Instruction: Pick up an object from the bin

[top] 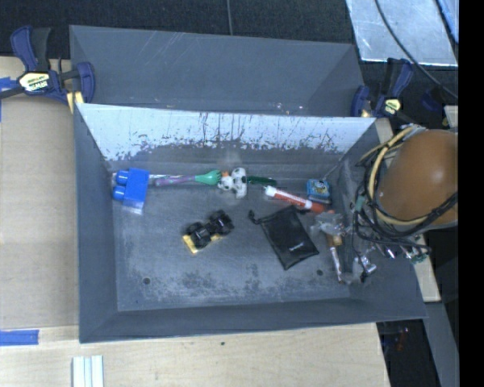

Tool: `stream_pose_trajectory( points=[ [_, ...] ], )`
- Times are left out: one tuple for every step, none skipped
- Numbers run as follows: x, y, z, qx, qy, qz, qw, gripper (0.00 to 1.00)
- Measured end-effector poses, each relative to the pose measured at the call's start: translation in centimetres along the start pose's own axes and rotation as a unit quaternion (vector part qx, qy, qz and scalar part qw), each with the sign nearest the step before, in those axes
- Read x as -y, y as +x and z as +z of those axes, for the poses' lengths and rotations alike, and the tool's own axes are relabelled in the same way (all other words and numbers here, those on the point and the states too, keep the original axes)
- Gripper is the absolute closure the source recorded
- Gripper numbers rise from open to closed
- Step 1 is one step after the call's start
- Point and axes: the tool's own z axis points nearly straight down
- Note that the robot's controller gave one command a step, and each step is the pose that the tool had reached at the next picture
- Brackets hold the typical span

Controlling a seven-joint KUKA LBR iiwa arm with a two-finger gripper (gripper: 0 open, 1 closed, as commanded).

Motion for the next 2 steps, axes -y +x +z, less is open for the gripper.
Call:
stream_pose_trajectory(
  points=[
    [-2.2, -3.6, 0.9, 0.0019, 0.001, 0.036, 0.9994, 0.0],
    [-2.3, -5.1, 1.0, 0.0037, 0.003, 0.055, 0.9985, 1.0]
  ],
)
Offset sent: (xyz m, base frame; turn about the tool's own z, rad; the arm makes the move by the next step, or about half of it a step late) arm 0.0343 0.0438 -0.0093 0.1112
